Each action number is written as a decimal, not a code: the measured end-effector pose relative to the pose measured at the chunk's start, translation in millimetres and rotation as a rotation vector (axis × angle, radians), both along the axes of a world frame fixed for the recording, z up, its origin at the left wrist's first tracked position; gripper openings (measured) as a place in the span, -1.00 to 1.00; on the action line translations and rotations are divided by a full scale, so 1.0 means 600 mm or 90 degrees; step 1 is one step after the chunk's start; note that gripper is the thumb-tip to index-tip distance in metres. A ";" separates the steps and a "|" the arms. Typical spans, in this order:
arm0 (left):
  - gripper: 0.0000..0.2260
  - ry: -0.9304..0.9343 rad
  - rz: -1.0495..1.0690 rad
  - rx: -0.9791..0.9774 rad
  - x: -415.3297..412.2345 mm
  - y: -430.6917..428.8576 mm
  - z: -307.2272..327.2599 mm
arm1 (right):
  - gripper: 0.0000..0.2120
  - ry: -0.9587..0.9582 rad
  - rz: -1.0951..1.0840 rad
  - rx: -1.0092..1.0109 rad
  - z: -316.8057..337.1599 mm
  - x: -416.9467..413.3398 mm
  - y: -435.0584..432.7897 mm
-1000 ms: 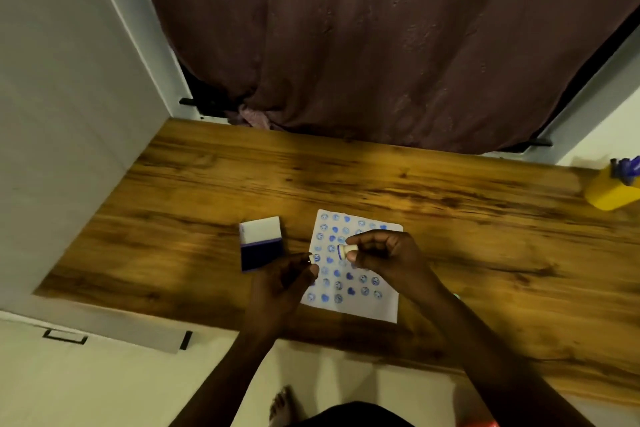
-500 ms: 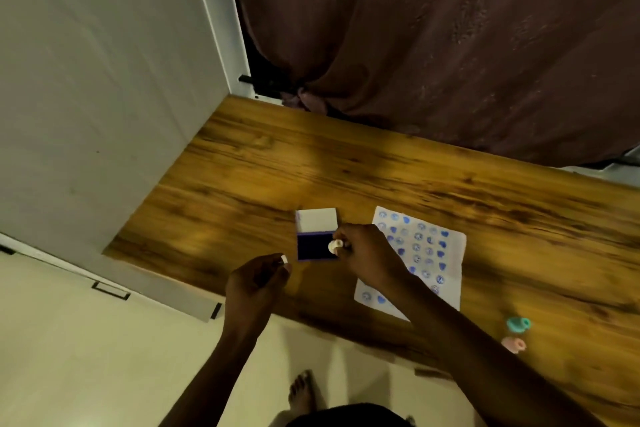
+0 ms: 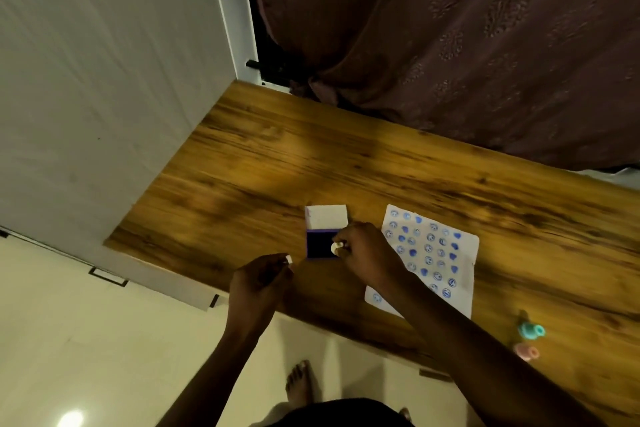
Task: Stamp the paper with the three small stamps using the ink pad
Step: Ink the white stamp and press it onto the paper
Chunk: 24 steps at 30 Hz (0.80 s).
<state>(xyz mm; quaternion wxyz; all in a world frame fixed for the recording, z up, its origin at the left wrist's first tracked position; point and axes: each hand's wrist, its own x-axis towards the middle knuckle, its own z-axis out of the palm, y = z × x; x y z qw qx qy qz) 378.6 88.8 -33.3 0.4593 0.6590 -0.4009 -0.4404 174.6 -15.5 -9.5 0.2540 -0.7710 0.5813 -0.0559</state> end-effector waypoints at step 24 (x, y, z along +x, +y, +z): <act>-0.77 0.058 -0.097 -0.021 -0.055 -0.023 0.008 | -0.79 -0.325 -0.190 -0.020 0.048 -0.111 0.025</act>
